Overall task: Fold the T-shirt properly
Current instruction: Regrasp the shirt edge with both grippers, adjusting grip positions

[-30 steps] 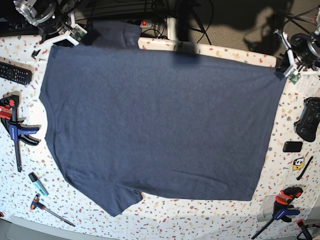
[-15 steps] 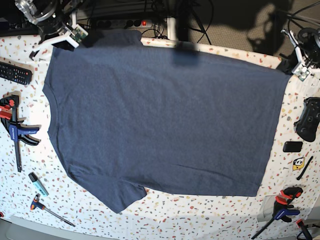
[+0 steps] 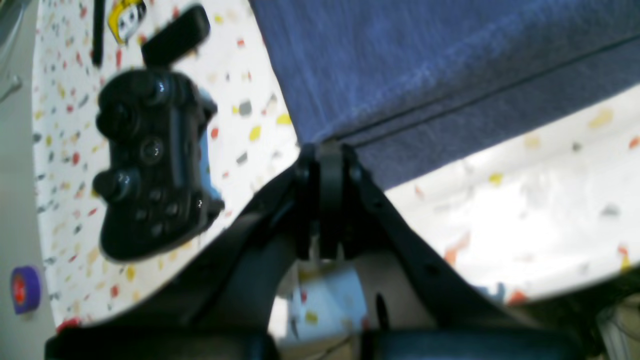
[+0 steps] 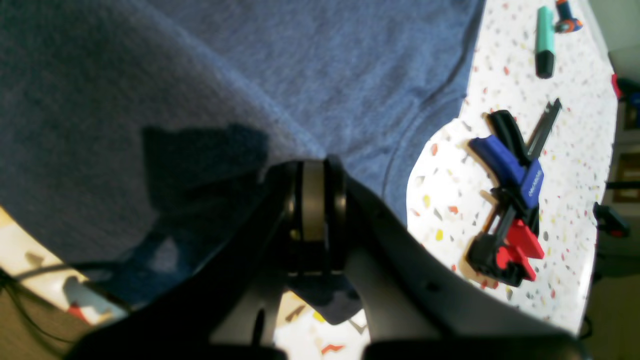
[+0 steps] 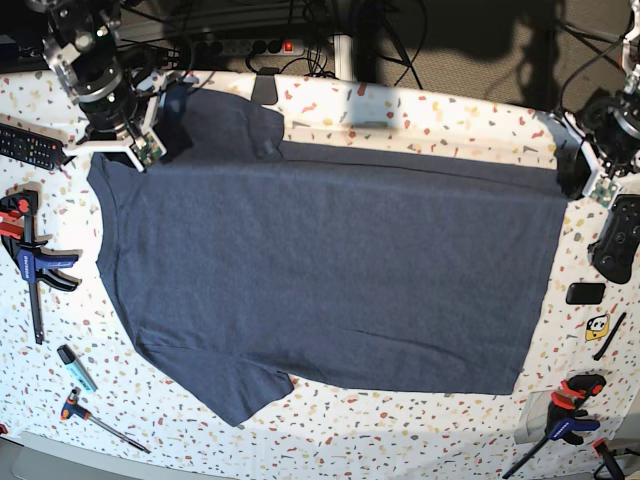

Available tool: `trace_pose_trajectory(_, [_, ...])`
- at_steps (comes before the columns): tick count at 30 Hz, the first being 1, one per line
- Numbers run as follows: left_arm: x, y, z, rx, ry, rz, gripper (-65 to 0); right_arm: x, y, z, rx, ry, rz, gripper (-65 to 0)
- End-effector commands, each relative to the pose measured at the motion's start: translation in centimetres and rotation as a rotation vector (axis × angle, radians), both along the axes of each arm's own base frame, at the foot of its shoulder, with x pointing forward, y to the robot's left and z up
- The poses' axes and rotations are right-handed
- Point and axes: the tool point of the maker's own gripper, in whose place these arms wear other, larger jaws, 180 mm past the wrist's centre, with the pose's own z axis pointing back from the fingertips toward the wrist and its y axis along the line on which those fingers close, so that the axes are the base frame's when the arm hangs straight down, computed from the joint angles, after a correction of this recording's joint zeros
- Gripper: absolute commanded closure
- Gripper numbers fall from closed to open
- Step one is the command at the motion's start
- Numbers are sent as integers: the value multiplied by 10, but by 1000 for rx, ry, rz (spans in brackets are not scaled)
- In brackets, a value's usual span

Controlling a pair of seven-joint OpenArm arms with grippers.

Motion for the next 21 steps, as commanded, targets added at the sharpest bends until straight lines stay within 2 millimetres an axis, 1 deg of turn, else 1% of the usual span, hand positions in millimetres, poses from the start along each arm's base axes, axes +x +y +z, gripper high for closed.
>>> trace_pose_trajectory(1, [12,6,13,9,-52,6,0,11,-3,11,-3,-47,0,0])
trace_pose_trajectory(7, [28,13,18,2,-80,32,0,32,-8,13,10,-86,-21,0])
trace_pose_trajectory(11, [32,16,17,0,-80,38,0,41,-6,11,41,-74,-1,0])
trace_pose_trajectory(17, [34,17,16,-19,-103,37,0,60,-5,25,42,-131,3,0])
trace_pose_trajectory(19, [34,18,16,-19,-103,37,0,64,-2,27,45,-140,12,0])
trace_pose_trajectory(21, [34,17,17,-22,-111,34,0,67,3,25,50,-137,24,0])
